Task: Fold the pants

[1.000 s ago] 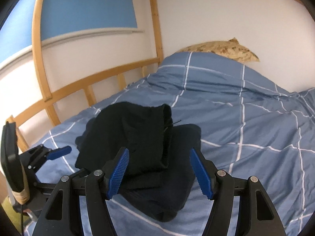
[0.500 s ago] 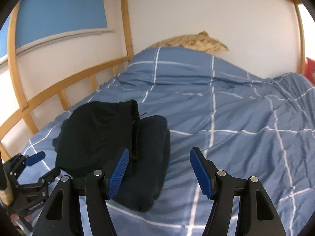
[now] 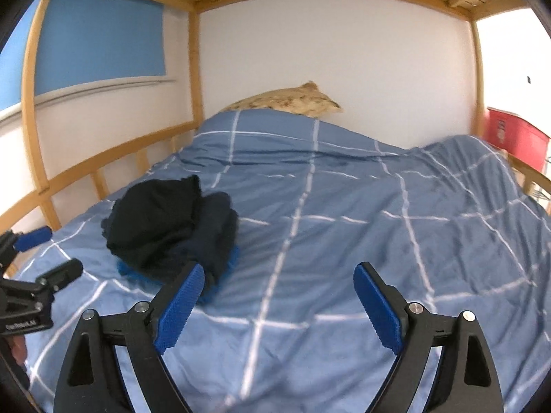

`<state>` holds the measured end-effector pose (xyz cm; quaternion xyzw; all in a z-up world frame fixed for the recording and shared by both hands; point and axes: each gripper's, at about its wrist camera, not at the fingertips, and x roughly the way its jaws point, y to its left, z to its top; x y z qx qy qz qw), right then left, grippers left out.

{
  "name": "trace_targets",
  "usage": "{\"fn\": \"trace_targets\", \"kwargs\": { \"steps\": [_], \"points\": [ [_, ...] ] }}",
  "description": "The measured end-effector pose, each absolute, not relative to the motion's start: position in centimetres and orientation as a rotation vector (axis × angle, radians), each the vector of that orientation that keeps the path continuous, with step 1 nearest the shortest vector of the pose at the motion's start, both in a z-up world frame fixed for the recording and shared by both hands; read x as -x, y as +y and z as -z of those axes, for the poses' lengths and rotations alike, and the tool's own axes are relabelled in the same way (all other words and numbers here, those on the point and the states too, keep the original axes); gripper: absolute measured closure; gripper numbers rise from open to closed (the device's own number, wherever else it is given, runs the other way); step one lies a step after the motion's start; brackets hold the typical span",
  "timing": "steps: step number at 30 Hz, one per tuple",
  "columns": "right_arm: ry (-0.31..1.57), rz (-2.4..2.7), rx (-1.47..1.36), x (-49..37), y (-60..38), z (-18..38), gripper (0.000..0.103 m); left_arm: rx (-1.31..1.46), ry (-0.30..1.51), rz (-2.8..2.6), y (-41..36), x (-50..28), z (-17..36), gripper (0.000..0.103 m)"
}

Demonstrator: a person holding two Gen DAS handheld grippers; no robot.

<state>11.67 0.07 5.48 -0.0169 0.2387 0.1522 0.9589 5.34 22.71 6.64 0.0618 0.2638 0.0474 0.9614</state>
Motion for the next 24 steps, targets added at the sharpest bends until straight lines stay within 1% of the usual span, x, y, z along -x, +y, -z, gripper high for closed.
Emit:
{"fn": "trace_targets", "kwargs": {
  "steps": [4, 8, 10, 17, 24],
  "points": [
    [0.495, -0.266, -0.001, -9.4, -3.5, -5.4, 0.013, -0.128, 0.510, -0.089, 19.6, -3.4, -7.2, 0.005],
    [0.510, -0.236, -0.037, -7.4, -6.4, -5.4, 0.013, -0.102, 0.503, -0.090, 17.4, -1.9, -7.5, 0.002],
    [0.508, -0.222, -0.043, -6.4, -7.5, -5.2, 0.012, -0.085, 0.504, -0.087, 16.3, -1.1, -7.5, 0.001],
    [0.498, -0.189, -0.015, -3.5, -9.7, -4.8, 0.011, -0.057, 0.523, -0.099, 12.9, 0.9, -6.7, 0.001],
    [0.475, -0.182, 0.017, -1.5, -10.3, -4.4, 0.011, -0.038, 0.534, -0.118, 11.7, 1.6, -6.0, 0.001]
  ]
}}
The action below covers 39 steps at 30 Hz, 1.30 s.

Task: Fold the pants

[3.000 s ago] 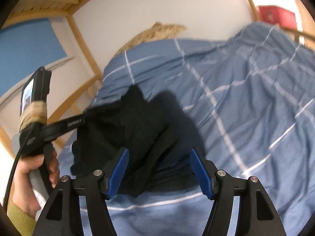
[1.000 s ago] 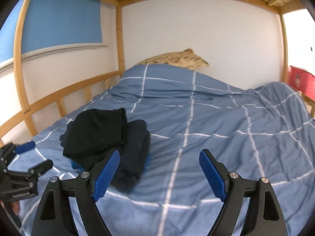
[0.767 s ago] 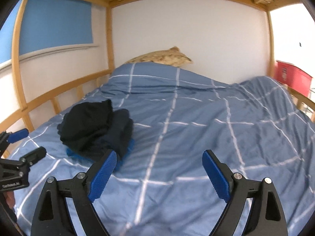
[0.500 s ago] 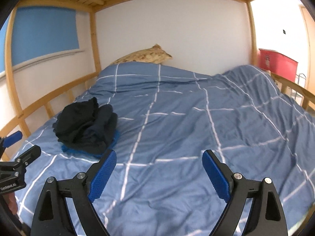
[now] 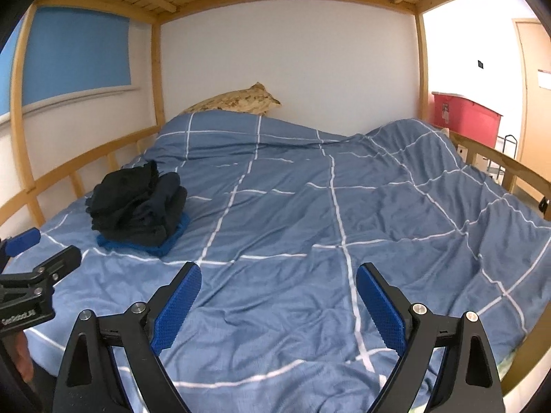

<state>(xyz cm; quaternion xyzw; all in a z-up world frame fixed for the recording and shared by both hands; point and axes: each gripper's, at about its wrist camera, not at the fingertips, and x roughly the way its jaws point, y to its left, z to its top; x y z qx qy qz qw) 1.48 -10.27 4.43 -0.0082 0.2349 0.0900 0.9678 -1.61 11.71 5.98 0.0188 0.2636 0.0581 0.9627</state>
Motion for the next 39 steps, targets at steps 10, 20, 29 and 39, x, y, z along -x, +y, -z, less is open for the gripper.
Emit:
{"fn": "trace_targets", "kwargs": {
  "steps": [10, 20, 29, 39],
  "points": [
    [0.470, -0.208, 0.012, -0.5, -10.6, -4.4, 0.011, -0.016, 0.549, -0.150, 11.6, 2.4, -5.6, 0.001],
    [0.486, -0.221, 0.002, -0.5, -10.7, -4.0, 0.011, -0.013, 0.547, -0.157, 11.6, 2.7, -5.7, 0.001],
    [0.487, -0.226, -0.003, -0.5, -10.9, -4.0, 0.011, -0.014, 0.541, -0.157, 11.5, 2.9, -6.1, 0.001],
    [0.485, -0.227, -0.005, -0.6, -10.9, -4.0, 0.011, -0.013, 0.549, -0.163, 11.6, 2.9, -6.6, 0.001]
  ]
}}
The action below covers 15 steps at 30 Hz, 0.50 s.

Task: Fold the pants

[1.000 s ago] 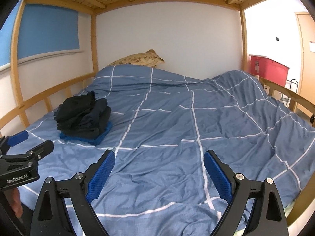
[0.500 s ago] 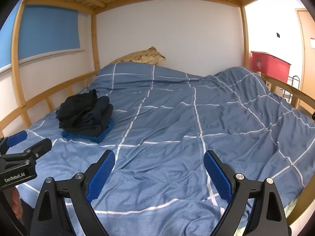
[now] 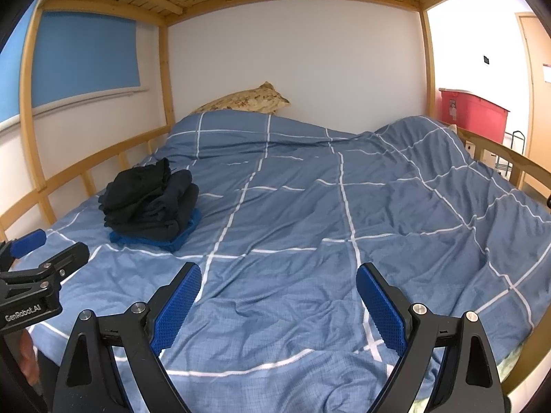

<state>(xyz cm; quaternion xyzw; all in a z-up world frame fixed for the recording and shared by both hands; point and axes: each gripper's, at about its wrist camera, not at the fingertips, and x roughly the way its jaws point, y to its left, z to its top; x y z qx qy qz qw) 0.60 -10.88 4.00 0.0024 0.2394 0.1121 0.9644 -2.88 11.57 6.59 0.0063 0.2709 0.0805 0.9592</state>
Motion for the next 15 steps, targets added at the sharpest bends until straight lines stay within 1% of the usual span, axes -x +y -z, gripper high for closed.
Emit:
{"fn": "trace_targets", "kwargs": {
  "steps": [15],
  "points": [
    [0.494, -0.225, -0.008, -0.75, -10.71, -3.71, 0.011, -0.014, 0.558, -0.181, 11.63, 2.85, -6.27, 0.001]
  ]
}}
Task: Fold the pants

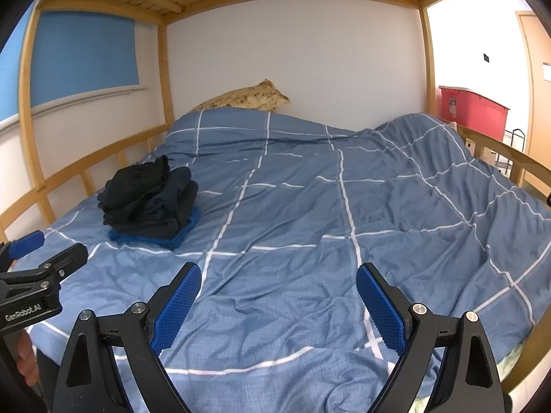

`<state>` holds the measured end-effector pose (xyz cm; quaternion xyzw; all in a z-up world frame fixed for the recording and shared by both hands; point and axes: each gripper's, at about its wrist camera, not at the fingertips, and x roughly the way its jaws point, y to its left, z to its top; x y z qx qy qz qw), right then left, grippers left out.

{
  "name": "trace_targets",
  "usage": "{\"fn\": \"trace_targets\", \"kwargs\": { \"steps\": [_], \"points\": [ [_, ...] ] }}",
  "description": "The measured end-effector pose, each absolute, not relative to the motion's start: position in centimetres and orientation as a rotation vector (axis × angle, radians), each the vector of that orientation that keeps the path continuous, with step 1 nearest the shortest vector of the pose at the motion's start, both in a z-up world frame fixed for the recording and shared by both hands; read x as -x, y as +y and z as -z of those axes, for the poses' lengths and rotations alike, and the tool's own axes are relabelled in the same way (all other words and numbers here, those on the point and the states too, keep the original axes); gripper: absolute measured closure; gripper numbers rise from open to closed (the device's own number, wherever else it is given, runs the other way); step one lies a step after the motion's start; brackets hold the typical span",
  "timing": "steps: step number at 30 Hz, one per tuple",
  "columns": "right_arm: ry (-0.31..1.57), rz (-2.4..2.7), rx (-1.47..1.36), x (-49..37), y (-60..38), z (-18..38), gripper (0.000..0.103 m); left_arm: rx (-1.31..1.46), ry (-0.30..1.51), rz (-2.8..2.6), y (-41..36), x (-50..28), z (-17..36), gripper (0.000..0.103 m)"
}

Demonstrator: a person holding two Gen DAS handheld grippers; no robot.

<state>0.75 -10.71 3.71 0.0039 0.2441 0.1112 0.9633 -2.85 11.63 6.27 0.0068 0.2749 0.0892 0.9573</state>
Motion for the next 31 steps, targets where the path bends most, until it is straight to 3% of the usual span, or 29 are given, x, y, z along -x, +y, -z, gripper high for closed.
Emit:
{"fn": "trace_targets", "kwargs": {
  "steps": [31],
  "points": [
    [0.506, -0.216, -0.018, -0.93, -10.69, -3.17, 0.011, -0.017, 0.568, -0.184, 11.21, 2.51, -5.80, 0.001]
  ]
}}
